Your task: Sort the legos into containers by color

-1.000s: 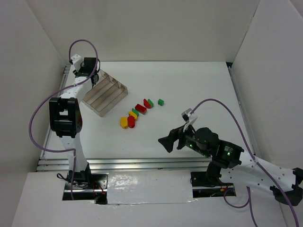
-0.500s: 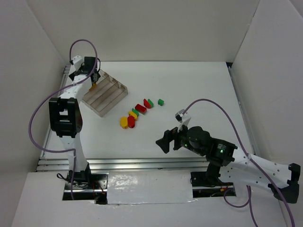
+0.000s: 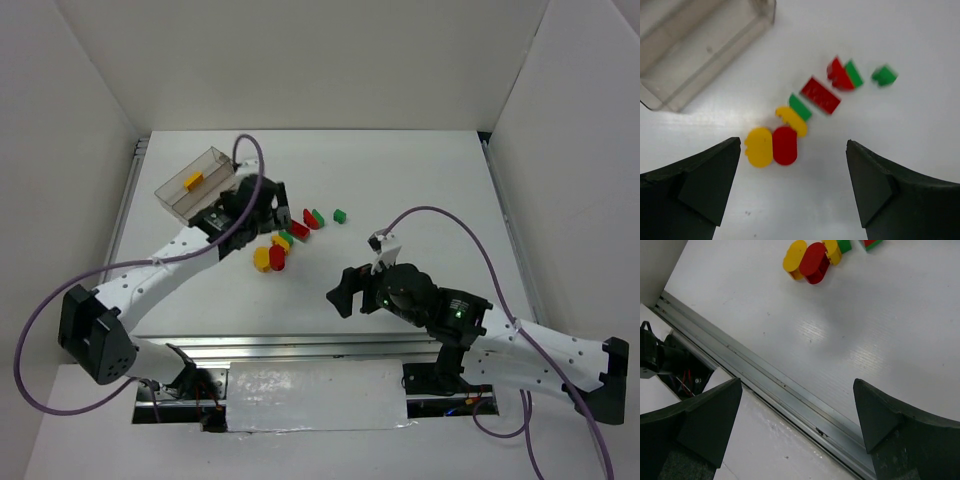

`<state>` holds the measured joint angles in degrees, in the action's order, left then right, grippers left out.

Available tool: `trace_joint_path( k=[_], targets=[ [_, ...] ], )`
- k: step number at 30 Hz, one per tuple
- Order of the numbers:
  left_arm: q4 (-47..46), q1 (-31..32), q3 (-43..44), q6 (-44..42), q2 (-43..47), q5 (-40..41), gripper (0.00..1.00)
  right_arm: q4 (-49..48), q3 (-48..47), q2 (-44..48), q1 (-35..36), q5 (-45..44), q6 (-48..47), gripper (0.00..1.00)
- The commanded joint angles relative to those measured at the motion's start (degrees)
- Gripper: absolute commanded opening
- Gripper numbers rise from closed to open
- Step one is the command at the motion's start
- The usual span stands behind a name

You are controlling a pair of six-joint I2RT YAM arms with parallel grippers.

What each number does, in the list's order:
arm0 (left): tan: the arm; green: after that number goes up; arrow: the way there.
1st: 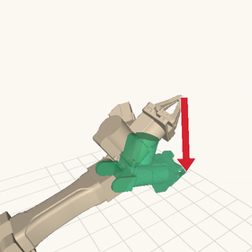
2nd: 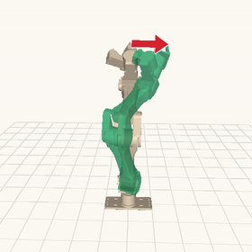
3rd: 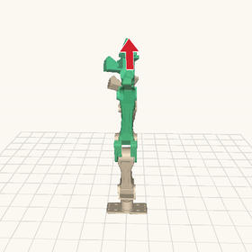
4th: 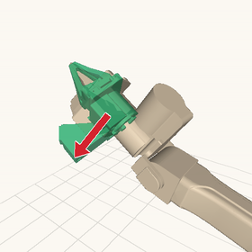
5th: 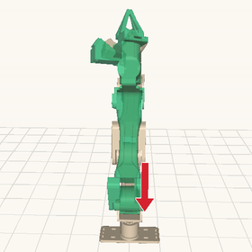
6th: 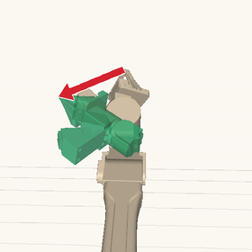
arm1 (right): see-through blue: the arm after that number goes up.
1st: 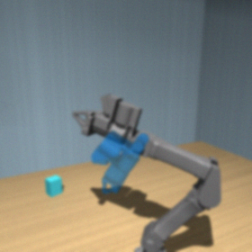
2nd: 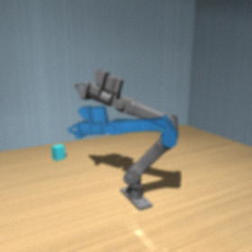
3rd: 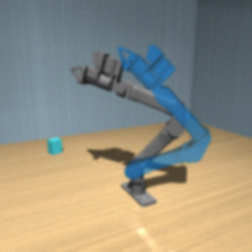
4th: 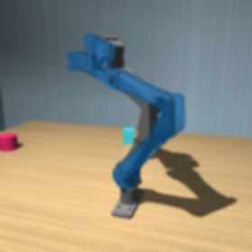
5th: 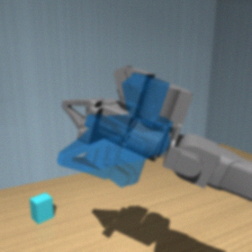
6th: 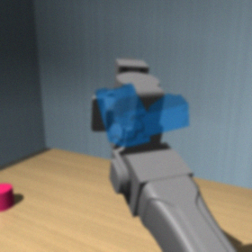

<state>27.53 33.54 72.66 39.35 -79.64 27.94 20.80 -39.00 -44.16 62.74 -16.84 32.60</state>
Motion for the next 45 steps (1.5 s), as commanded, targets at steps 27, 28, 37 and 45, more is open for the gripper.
trace_joint_path(
  k=[27,28,37,45],
  targets=[
    [-3.1,2.8,-11.0,1.4,-15.5,-1.0,0.99,-2.9,-0.9,-4.1,0.1,2.5,1.0,1.0],
    [-3.4,2.4,-11.2,1.4,-16.3,-1.2,0.99,-3.1,-0.9,-4.3,0.0,2.9,1.0,1.0],
    [-10.3,-0.3,-13.5,0.7,-17.9,-4.9,0.99,-3.1,-1.7,-5.8,0.1,3.5,0.4,1.0],
    [-10.6,-2.1,-12.7,0.6,-20.3,-6.9,1.0,-3.5,-1.8,-6.7,0.0,3.6,0.2,1.0]
  ],
)
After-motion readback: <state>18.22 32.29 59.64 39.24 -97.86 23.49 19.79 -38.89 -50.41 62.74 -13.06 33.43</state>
